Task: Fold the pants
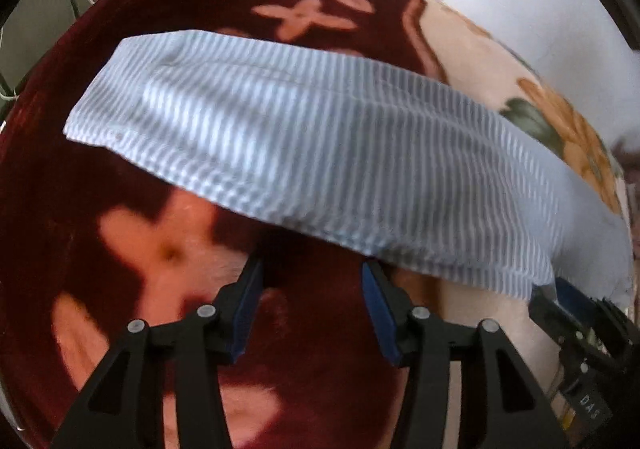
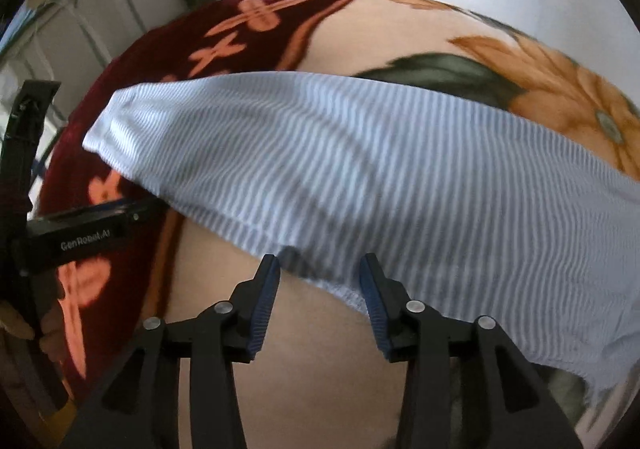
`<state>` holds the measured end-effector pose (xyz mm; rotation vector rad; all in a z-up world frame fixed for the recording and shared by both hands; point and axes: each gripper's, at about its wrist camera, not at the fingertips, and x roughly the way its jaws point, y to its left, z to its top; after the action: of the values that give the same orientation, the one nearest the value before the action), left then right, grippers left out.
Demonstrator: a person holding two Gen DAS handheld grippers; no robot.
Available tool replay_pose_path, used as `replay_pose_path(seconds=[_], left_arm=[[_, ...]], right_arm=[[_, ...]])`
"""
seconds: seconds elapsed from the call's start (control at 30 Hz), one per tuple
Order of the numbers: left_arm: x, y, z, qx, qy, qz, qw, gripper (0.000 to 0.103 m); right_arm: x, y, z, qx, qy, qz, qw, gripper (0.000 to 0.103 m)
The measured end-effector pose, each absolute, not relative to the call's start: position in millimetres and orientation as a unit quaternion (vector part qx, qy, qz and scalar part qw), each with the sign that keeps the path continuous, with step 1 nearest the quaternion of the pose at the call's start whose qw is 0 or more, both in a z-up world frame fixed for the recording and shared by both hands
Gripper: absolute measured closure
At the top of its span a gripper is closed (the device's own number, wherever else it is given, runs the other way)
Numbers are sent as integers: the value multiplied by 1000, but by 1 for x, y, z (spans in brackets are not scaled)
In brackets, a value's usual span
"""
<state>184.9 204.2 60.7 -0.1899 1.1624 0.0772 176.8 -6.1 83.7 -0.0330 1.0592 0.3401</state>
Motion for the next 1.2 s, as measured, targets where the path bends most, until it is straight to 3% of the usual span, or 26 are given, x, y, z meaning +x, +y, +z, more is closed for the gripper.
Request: replay_pose_path(seconds=[0.17,0.37,0.43,0.5,0.77,0.97,1.13,1.2], left_arm=[[173,215,74,-120,511,37,850,51],[172,250,82,-158,497,64,851,50],[177,265,84,-167,491,85,851,45],[177,287,86,-187,483,111,848,39],[193,345,81,-276,465,142,829,32],[217,351,77,-274,462,159,828,26],[228,341,75,-228,459,174,841,31],[229,338,74,-214,454,180,846,51]], right_arm=[[179,4,100,-12,471,176,865,60],[186,18,71,-9,496,163,853,55],[179,23,73,-14,491,173,854,47],[173,26,78,-19,488,179,854,46],[155,7,106,40,466,220,856,46],[144,-15,113,30,459,204,864,46],[134,-44,112,34,465,183,866,46],[131,-55,111,41,466,173,867,46]])
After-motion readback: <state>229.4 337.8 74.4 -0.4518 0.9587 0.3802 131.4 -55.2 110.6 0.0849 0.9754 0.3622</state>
